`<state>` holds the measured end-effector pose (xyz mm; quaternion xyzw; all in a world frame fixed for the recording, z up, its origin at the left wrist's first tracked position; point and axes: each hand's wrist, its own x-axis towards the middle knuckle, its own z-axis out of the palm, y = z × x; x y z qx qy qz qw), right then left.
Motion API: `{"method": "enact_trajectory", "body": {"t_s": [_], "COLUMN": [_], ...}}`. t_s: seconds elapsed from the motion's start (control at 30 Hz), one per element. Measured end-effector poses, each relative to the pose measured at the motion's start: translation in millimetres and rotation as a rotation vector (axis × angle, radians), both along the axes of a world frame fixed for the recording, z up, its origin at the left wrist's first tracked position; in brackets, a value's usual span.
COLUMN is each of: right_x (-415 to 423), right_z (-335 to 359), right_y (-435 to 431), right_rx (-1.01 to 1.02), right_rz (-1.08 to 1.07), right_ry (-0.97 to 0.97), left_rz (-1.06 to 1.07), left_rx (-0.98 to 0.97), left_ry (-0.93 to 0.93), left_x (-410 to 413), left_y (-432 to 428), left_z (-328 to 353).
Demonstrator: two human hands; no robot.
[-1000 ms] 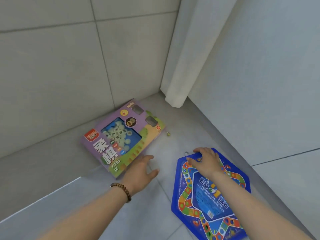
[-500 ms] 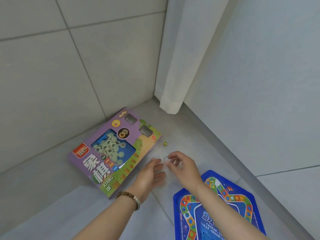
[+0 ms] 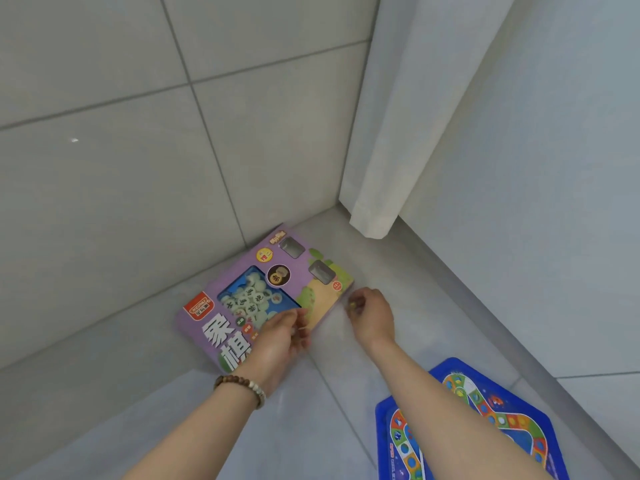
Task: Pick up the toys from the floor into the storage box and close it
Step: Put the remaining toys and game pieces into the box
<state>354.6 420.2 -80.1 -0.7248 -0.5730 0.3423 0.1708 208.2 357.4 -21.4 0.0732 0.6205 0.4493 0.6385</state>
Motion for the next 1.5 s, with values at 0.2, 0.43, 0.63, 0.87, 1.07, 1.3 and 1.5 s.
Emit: {"method": "enact_trajectory", "body": {"t_s": [0.2,0.43,0.63,0.87,1.07,1.3,1.5], "right_x": [-20,-37,-104,-281,-415,-481,-485], "right_z": [52,98,138,240,286,265,260], "right_y": [-39,-69,-124,-261,-398,-464,-458], "right_rx": [0.059,0.073,-0.167,-0.218,-0.092,0.371,0.597], "right_rz": [0.128,0.321,0.572,1.07,1.356,1.76,1.906], "right_ry": [0.466,0.449,0.301,0.107,0.048,-0.346,-0.549], "left_rz": [0.049,-0.038,-0.304,-0.275,0.063,-0.01,-0.189], "left_rx": [-0.053,-0.08,-0.068,-0.154,-0.222,-0.14,-0.115], "left_ry": [-0.255,-0.271,0.21,0.757,0.963,0.674,0.864], "left_x": [-7,-37,-132,-315,-412,-388,-372], "left_y": [-7,-36,-124,-336,-507,-560,-562], "left_z": [4,33,79,181,220,193,180]}}
